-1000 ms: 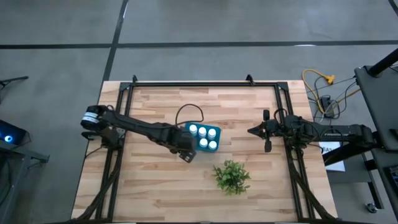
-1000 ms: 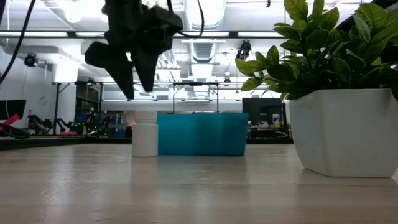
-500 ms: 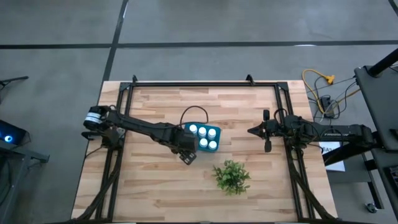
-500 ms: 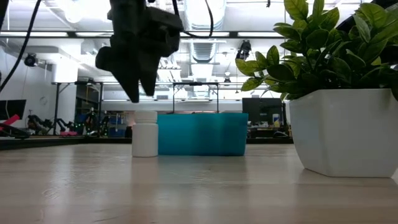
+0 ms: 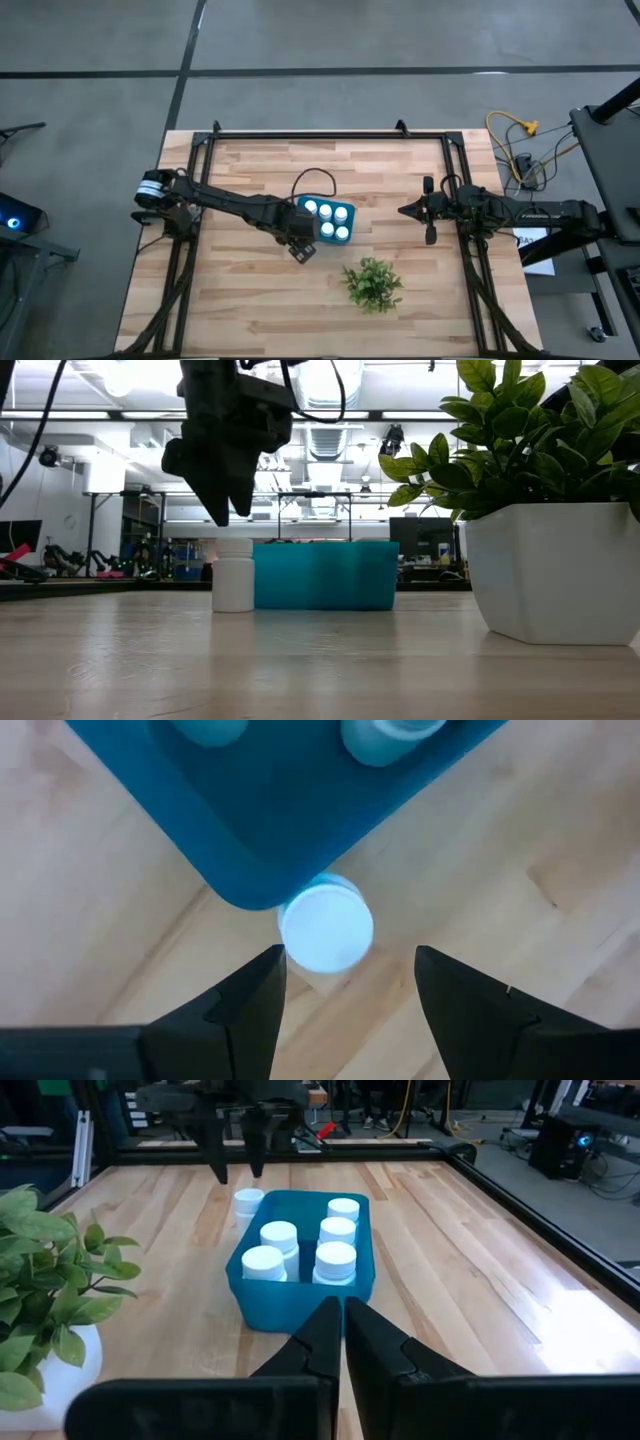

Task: Pick and place pill bottles into a basket
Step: Put the white pill bottle in the blue bin

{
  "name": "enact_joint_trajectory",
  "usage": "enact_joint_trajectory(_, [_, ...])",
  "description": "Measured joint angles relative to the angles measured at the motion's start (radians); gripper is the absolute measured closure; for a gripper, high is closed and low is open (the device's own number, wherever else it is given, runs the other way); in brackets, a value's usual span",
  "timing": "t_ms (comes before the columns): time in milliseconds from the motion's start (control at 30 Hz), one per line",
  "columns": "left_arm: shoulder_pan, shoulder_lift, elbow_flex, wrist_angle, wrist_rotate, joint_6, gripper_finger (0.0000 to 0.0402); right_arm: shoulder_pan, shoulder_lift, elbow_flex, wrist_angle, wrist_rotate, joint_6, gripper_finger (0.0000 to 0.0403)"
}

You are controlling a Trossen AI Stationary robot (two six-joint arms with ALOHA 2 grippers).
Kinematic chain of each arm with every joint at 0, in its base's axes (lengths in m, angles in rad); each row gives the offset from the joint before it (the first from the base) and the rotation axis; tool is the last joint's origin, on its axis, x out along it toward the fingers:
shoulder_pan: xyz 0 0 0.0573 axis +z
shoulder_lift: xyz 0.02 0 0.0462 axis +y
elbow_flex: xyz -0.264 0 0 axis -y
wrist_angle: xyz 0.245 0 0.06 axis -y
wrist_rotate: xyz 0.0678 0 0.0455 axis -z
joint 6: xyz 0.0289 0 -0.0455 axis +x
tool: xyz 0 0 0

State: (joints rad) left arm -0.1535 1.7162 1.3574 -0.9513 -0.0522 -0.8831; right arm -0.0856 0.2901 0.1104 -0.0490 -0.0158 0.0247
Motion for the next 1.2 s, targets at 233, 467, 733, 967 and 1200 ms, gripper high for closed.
enact_joint_trajectory(233, [0.009, 0.000, -0.005, 0.001, 0.079, 0.030, 0.0179, 0.000, 0.000, 0.000, 0.000, 0.000, 0.002, 0.0394])
enact_joint_trajectory(467, [0.019, 0.000, 0.000, 0.007, 0.079, 0.028, 0.0101, 0.000, 0.000, 0.000, 0.000, 0.000, 0.003, 0.0394])
enact_joint_trajectory(733, [0.026, 0.000, -0.004, 0.008, -0.014, -0.065, 0.0075, -0.001, 0.000, 0.000, 0.000, 0.000, 0.008, 0.0394])
enact_joint_trajectory(967, [0.043, 0.000, -0.006, 0.007, -0.029, -0.072, 0.0075, 0.000, 0.001, 0.000, 0.000, 0.000, 0.011, 0.0394])
enact_joint_trajectory(1200, [0.043, 0.000, -0.030, 0.005, -0.030, -0.083, 0.0075, 0.000, 0.001, 0.000, -0.002, 0.000, 0.014, 0.0394])
